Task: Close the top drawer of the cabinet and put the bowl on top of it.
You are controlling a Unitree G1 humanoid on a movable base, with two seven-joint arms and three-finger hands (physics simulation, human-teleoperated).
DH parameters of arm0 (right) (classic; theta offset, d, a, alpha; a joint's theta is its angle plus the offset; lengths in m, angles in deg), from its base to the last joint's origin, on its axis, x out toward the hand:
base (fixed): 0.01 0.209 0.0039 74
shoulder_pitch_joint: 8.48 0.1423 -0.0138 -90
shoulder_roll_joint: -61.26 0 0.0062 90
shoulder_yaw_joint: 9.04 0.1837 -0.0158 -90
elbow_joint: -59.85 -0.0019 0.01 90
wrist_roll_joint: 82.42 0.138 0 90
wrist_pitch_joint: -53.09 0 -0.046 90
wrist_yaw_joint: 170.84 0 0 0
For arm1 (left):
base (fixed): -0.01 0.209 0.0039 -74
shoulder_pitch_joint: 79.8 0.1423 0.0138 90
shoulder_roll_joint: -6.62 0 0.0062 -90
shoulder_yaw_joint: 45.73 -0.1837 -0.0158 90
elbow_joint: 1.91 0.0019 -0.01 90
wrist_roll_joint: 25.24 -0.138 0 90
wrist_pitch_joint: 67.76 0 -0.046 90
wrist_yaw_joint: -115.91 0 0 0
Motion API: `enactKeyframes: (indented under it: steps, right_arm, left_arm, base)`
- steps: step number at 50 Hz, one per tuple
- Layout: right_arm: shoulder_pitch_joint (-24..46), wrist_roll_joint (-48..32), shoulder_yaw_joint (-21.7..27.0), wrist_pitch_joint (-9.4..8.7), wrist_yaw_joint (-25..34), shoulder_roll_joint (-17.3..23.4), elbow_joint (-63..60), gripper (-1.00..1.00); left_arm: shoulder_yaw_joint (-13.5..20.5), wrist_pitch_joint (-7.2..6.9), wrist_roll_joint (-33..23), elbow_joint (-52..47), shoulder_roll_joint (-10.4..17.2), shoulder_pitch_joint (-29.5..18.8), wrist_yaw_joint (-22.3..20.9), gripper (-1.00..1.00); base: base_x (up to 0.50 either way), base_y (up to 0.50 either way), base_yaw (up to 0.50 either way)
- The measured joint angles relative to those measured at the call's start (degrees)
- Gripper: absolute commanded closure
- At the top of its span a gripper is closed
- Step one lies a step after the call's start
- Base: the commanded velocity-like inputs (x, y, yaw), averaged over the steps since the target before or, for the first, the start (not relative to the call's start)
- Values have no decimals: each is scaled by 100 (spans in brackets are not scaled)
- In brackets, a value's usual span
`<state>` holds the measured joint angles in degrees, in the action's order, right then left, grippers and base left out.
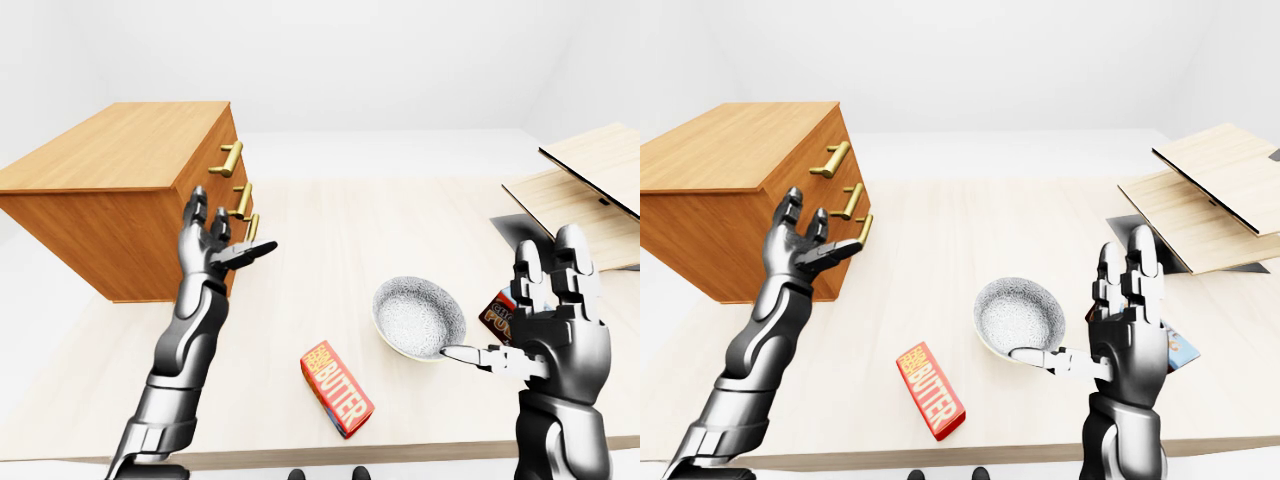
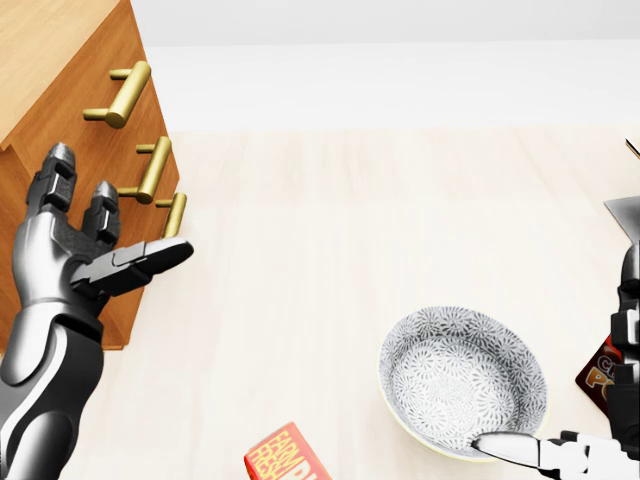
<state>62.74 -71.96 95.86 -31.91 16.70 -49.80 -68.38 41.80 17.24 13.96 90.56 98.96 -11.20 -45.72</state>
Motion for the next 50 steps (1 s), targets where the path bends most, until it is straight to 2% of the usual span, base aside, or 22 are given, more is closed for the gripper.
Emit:
enactKeyframes:
  steps: [6,11,16,21,29,37,50]
  right_arm:
    - [-19,-15,-25,0,0,-4,13,-100]
    - [-48,-30,-52,0,4,-10,30,-100]
    - [-58,-32,-61,0,0,-9,36,-100]
    - [-75,-12,-46,0,10,-14,31,-100]
    - [-91,35,8,0,40,-31,2,-100]
    - [-108,70,61,0,73,-56,-17,-100]
    - [-179,173,175,0,168,-118,-82,-100]
  left_arm:
    - [269,0,-107,-637,-187,355,-44,-100]
    - [486,0,-437,-1248,-417,660,-225,-100]
    - [751,0,-1086,-2011,-700,989,-425,-100]
    - [789,0,-1863,-2757,-1004,1322,-601,-100]
    - [511,0,-3090,-3667,-1397,1811,-874,-100]
    - [75,0,-4025,-4299,-1643,2200,-1142,-100]
    - [-704,0,-5395,-5080,-1839,2283,-1407,-100]
  base:
    - [0,0,0]
    - [0,0,0]
    - [0,0,0]
    - [0,0,0]
    - [0,0,0]
    - [0,0,0]
    - [0,0,0]
